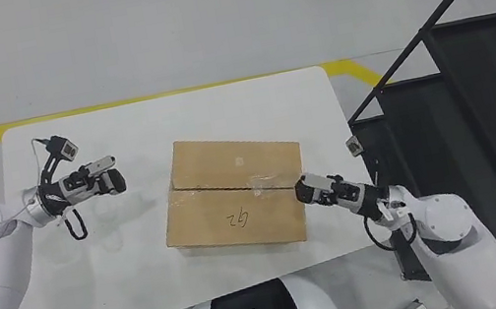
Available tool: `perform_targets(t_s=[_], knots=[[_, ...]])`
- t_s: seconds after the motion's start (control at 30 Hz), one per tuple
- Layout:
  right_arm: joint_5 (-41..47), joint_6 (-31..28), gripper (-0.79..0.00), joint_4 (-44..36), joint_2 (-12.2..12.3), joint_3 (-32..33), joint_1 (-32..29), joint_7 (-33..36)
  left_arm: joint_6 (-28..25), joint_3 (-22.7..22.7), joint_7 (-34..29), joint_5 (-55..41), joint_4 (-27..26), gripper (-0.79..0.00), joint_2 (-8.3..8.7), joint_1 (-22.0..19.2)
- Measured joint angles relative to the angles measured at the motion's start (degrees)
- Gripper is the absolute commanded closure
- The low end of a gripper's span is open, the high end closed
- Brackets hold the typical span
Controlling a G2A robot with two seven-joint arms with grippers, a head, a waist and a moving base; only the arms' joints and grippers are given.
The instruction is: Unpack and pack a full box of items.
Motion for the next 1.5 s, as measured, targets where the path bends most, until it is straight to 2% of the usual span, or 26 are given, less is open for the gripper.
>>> perform_targets(t_s=[0.13,0.33,0.6,0.87,1.1,1.5], knots=[[-2.3,2.4,-0.785,4.2,-0.3,-4.6,3.4,-3.2,-0.1,-1.8,0.1,-0.1,-2.4,-0.785,0.75,2.2],[-2.8,1.4,-0.785,10.0,-1.0,-9.9,9.3,-8.9,-0.3,-3.1,0.3,0.4,-4.5,-0.785,1.35,4.5],[-6.7,1.5,-0.785,14.7,-1.9,-17.0,15.5,-12.6,-0.7,-5.0,0.9,0.5,-6.1,-0.785,1.94,6.9],[-9.6,1.3,-0.785,15.9,-3.0,-25.3,20.4,-11.9,-0.8,-7.5,2.0,0.3,-7.9,-0.785,2.63,9.7],[-11.8,1.4,-0.785,18.2,-4.3,-31.7,25.5,-14.7,-0.7,-9.2,2.8,0.2,-9.8,-0.785,3.06,12.0],[-14.5,0.9,-0.785,20.2,-6.3,-37.9,31.9,-19.0,-1.2,-11.7,3.8,-0.7,-12.2,-0.785,3.61,15.5]])
